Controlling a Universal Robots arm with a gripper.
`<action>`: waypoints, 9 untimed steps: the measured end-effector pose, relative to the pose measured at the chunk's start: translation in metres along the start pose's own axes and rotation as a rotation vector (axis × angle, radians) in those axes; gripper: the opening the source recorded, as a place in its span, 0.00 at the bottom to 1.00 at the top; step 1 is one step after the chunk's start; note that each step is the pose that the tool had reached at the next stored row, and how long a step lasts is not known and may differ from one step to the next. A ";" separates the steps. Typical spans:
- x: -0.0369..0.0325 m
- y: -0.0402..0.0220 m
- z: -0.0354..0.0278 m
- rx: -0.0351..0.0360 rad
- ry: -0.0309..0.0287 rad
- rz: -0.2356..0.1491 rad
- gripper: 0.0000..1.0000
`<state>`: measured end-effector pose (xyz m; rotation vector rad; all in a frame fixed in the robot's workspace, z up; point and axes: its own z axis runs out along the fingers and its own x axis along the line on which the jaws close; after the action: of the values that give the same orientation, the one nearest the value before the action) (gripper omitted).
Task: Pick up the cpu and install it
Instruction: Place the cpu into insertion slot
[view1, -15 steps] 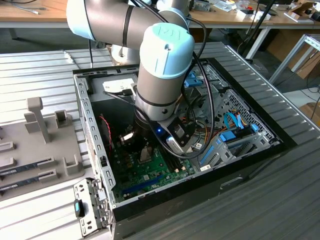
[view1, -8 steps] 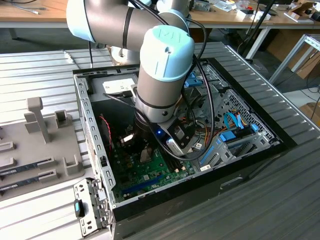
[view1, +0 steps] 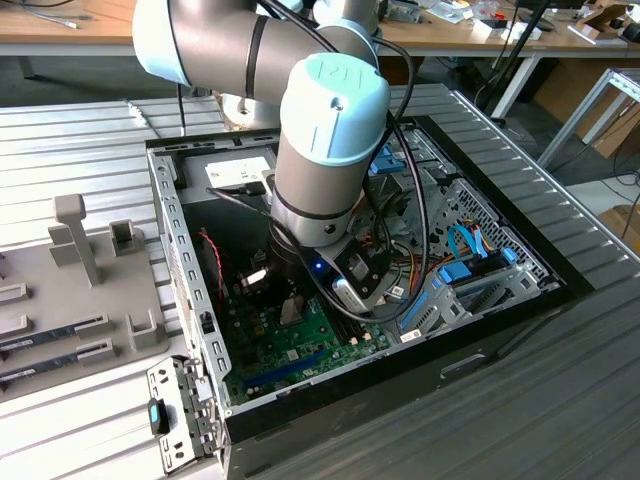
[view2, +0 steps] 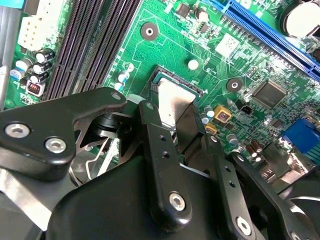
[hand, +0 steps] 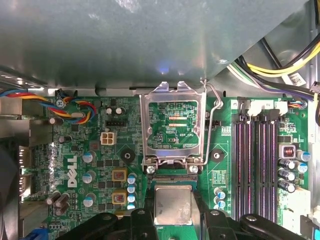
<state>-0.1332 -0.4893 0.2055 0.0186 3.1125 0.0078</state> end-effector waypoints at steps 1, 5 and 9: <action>0.0000 0.0000 0.0002 -0.0005 0.0000 0.000 0.39; 0.0000 0.0000 0.0007 -0.0023 0.0000 0.000 0.39; 0.0001 -0.0001 0.0013 -0.0036 0.0002 0.000 0.39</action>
<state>-0.1332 -0.4894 0.2042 0.0187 3.1126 0.0135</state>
